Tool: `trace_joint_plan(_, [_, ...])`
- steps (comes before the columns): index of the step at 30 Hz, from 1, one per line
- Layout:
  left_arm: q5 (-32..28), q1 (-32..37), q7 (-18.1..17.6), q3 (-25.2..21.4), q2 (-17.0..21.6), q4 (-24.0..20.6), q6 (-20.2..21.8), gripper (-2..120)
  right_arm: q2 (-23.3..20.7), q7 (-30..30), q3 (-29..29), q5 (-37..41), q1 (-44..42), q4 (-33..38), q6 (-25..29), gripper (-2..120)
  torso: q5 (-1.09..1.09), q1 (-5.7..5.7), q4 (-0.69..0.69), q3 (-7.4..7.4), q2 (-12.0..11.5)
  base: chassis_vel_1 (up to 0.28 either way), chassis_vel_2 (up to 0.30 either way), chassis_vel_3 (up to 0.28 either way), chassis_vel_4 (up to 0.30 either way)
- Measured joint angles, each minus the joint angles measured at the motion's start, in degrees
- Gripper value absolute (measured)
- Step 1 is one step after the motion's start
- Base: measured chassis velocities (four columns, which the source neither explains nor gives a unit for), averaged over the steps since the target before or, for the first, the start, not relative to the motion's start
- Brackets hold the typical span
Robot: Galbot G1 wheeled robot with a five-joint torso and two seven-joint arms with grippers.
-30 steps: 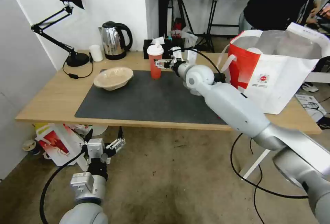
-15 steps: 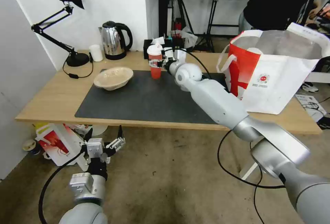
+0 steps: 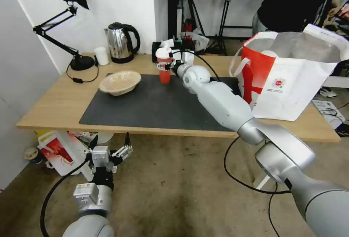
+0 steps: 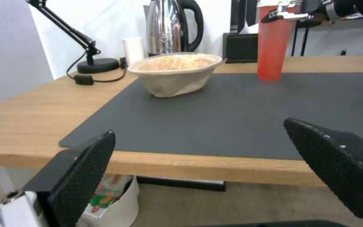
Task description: Pick up the trash from the table and place it into the takeout bag.
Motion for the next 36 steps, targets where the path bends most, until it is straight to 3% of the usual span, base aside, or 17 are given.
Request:
trace_joint_plan(13, [0.28, 0.18, 0.05, 0.07, -0.21, 0.0, -0.07, 100, 2.85, -7.05, 2.51, -4.88, 2.48, -8.55, 1.62, 100, 0.0, 0.0, 0.01, 0.0, 0.0, 0.0, 0.0, 0.0, 0.0])
trace_joint_plan(36, [0.35, 0.15, 0.05, 0.16, -0.52, 0.07, -0.35, 100, 5.05, -10.79, 2.84, -6.41, 2.7, -10.94, 2.11, 96, 0.0, 0.0, 0.01, 0.0, 0.0, 0.0, 0.0, 0.0, 0.0])
